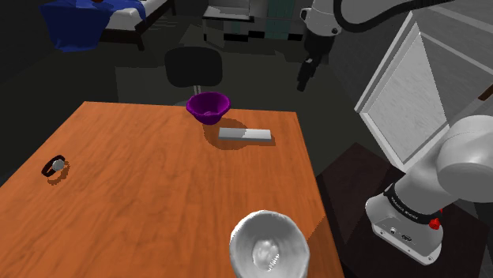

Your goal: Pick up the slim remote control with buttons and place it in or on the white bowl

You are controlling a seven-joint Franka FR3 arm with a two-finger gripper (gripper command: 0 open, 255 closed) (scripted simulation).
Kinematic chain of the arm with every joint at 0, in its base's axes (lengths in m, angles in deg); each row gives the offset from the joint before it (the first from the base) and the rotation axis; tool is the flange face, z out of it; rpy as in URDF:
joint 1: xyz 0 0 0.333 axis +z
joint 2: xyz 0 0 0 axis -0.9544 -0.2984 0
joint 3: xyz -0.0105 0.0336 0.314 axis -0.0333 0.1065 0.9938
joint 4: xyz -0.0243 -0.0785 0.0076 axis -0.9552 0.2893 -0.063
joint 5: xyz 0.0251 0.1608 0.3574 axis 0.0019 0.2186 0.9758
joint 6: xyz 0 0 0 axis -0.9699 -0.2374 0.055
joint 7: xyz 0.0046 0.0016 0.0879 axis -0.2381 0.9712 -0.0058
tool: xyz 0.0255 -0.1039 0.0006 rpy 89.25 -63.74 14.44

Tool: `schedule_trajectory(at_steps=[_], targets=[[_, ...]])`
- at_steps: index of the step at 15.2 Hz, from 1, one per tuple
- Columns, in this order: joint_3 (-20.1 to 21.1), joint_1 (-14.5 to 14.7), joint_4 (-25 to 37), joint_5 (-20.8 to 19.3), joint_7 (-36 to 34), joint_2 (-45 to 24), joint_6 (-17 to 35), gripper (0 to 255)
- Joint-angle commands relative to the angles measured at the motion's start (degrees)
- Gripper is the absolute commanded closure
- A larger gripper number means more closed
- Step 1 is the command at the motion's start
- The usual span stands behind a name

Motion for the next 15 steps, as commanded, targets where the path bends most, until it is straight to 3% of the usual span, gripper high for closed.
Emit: schedule_trajectory(at_steps=[1, 15], targets=[[0.3, 0.7, 0.2, 0.4, 1.0, -4.0, 3.5, 0], [3.8, 5.1, 11.4, 2.2, 7.1, -31.9, 18.0, 0]])
